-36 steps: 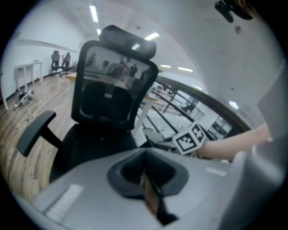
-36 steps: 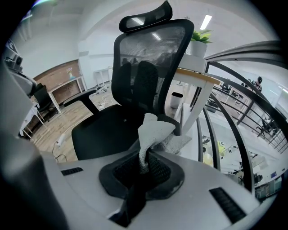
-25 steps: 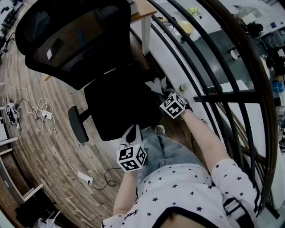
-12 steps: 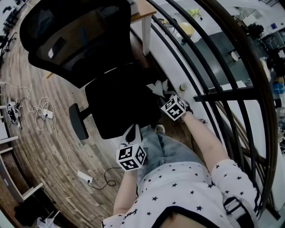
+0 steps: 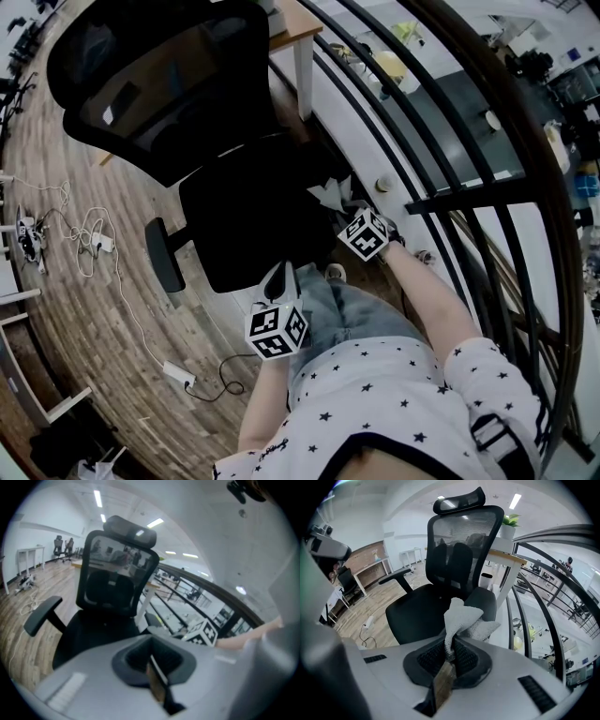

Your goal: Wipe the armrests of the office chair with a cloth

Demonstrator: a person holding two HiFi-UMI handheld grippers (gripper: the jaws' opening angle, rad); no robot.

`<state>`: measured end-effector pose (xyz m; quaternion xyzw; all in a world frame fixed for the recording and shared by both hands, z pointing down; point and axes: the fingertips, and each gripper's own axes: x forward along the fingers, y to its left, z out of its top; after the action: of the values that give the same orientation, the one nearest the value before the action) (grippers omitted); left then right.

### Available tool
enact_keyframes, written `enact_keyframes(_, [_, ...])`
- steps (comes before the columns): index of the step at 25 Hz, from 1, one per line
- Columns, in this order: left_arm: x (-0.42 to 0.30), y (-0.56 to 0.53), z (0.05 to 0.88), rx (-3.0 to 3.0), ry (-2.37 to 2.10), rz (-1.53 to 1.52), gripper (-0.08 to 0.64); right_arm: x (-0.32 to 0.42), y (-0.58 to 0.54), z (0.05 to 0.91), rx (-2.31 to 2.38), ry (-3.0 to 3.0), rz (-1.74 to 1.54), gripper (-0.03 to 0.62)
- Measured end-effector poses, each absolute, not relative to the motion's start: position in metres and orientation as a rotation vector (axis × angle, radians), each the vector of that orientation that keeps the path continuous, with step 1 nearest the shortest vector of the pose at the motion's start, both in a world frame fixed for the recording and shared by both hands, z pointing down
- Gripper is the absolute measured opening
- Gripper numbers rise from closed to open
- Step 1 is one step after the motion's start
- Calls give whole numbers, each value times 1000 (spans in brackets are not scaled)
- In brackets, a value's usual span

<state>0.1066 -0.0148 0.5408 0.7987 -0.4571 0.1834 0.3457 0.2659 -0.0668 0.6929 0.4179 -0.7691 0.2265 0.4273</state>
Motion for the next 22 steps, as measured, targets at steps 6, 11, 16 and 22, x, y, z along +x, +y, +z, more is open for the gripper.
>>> enact_keyframes(6, [108, -9, 536, 2084, -1190, 472, 6, 265, -54, 692, 1034, -1920, 566, 31])
enact_keyframes(11, [106, -4, 533, 2083, -1200, 467, 6, 261, -35, 693, 965, -1912, 561, 31])
enact_keyframes(16, [105, 0, 531, 2084, -1209, 462, 6, 259, -20, 700, 902, -1893, 506, 31])
enact_keyframes(22, [105, 3, 526, 2094, -1219, 455, 6, 258, -23, 691, 931, -1907, 535, 31])
